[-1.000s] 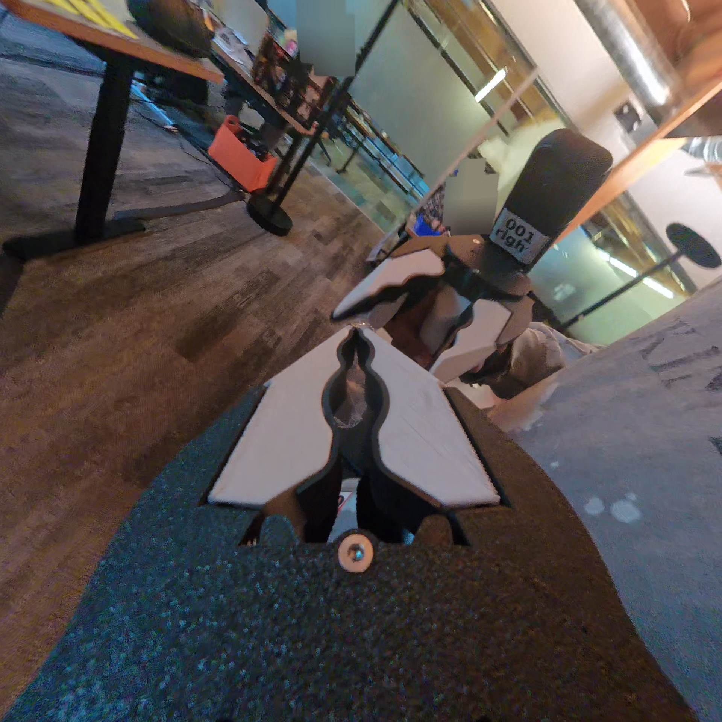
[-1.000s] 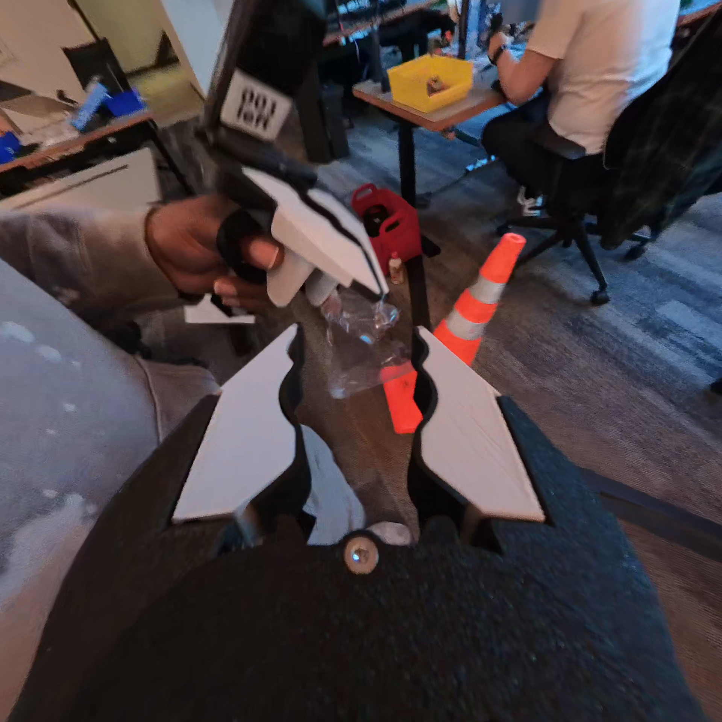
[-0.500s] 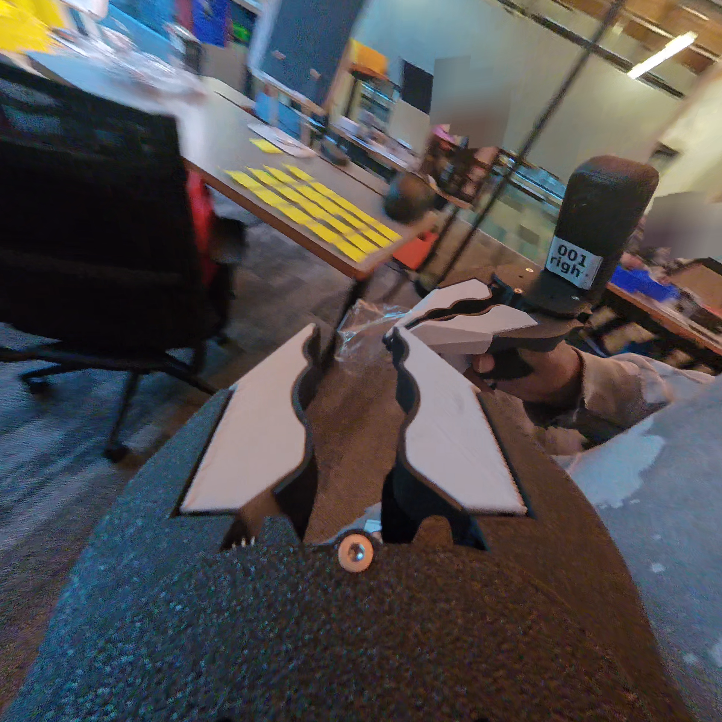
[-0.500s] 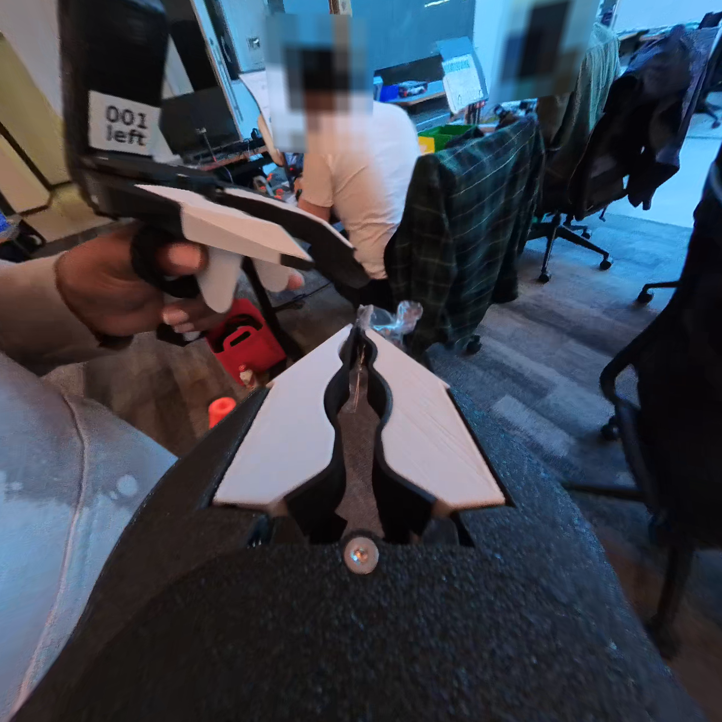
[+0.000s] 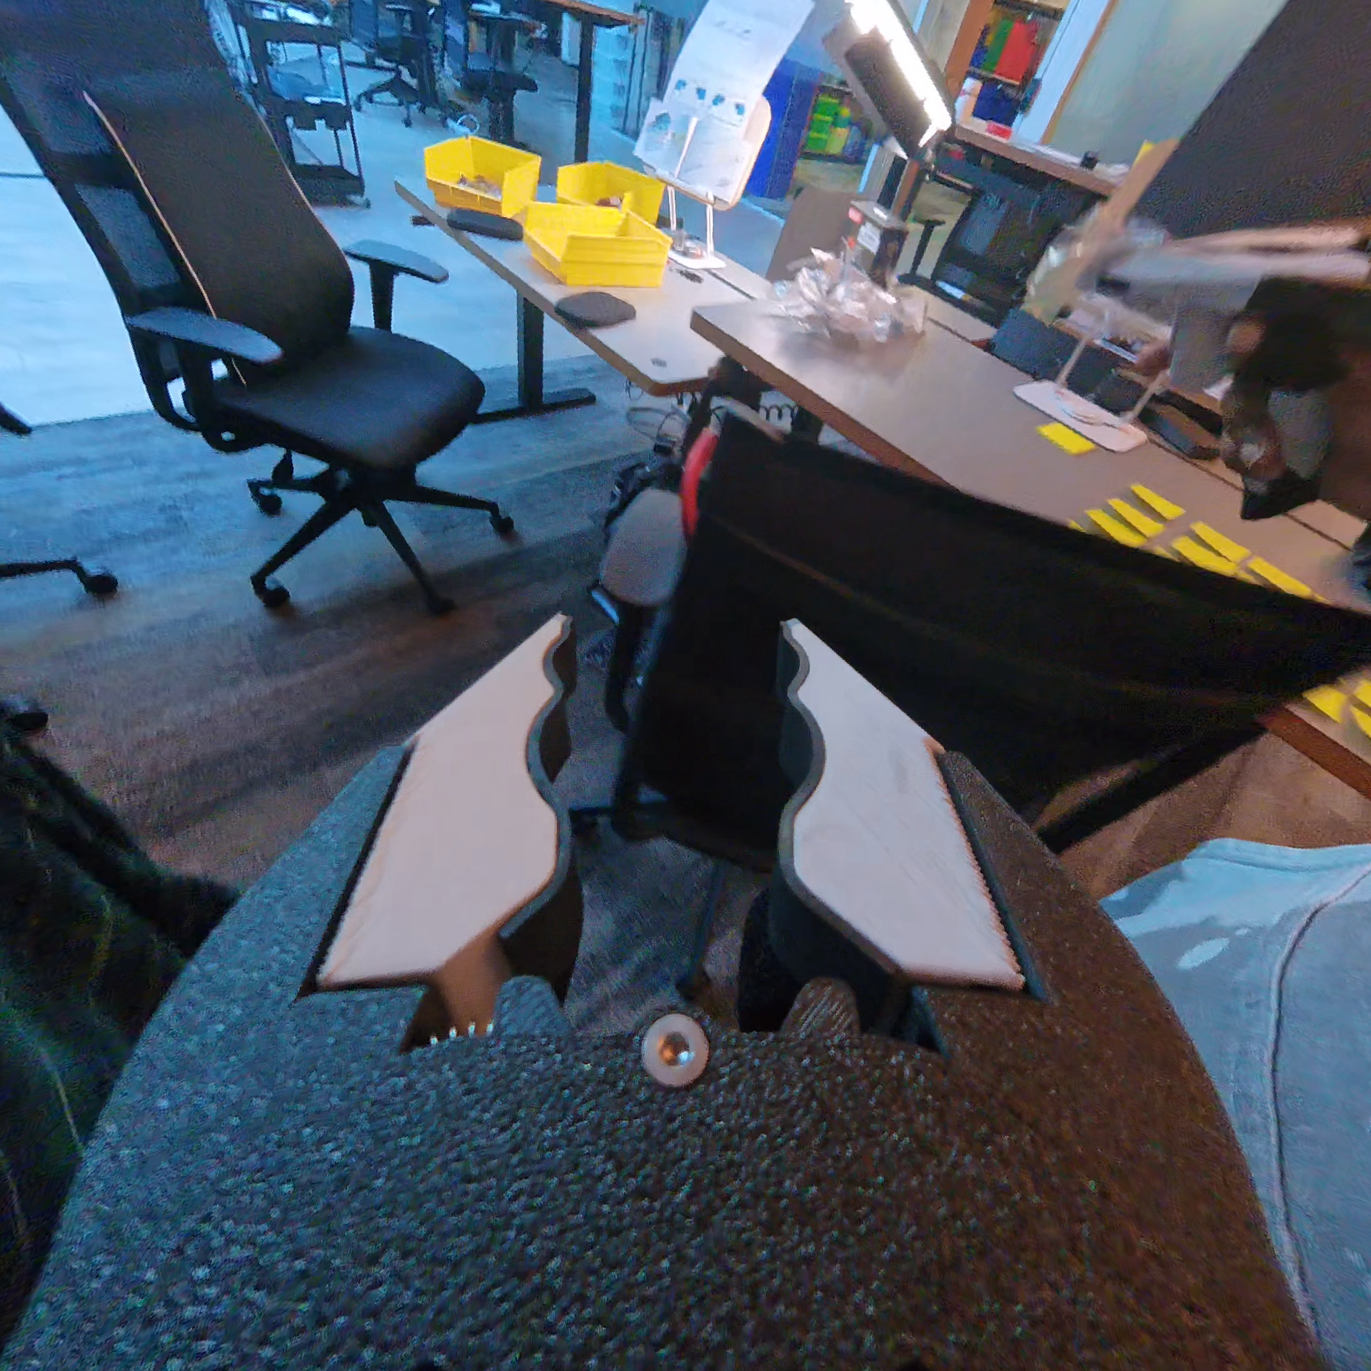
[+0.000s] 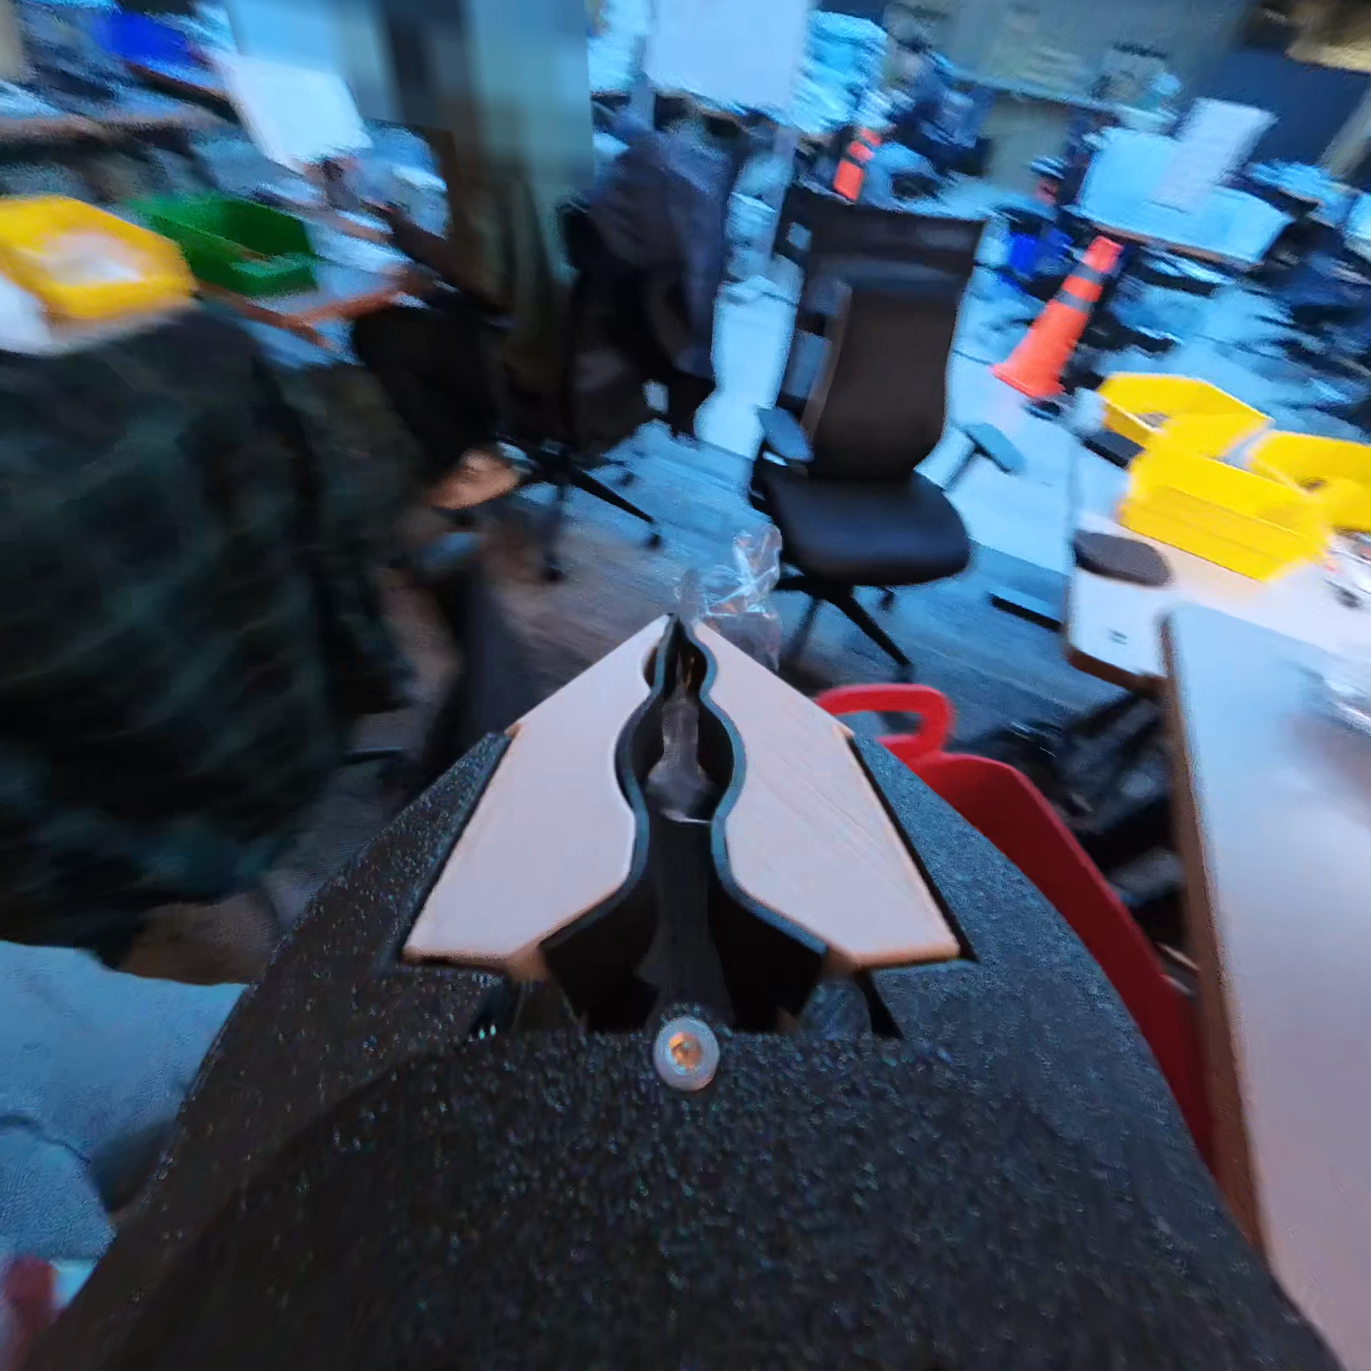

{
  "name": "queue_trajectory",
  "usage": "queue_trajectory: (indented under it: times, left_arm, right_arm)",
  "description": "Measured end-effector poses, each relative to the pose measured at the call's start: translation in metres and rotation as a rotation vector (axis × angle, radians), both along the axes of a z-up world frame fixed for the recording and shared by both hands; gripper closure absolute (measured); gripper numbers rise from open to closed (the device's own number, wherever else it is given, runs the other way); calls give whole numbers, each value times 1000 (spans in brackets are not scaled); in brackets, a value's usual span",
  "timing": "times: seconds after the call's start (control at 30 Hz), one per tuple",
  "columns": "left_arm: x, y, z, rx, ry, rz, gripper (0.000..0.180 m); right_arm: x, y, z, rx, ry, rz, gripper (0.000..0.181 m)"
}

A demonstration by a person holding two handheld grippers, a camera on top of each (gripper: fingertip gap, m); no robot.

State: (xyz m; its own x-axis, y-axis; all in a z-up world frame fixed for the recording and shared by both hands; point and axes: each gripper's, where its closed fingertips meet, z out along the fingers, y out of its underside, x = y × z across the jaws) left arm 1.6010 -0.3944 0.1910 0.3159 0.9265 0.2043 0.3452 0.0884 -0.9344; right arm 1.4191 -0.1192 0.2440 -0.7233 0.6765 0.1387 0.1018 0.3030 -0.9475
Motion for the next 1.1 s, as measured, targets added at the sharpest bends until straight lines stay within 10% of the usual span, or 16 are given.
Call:
queue_trajectory:
  times: [0.33,0.57,0.83,1.1]
  left_arm:
    - [-383,-81,78,-218,113,-303,124]
    - [-610,-85,33,-221,55,-346,123]
    - [-844,-53,27,-146,-21,-552,123]
    - [-1078,56,6,-60,6,-800,124]
  right_arm:
    - [-265,88,-205,185,-374,-654,176]
    - [-319,119,-339,112,-651,-1043,154]
    - [-377,132,-327,-4,-781,-1406,98]
    - [-483,149,-258,-31,-593,-1664,113]
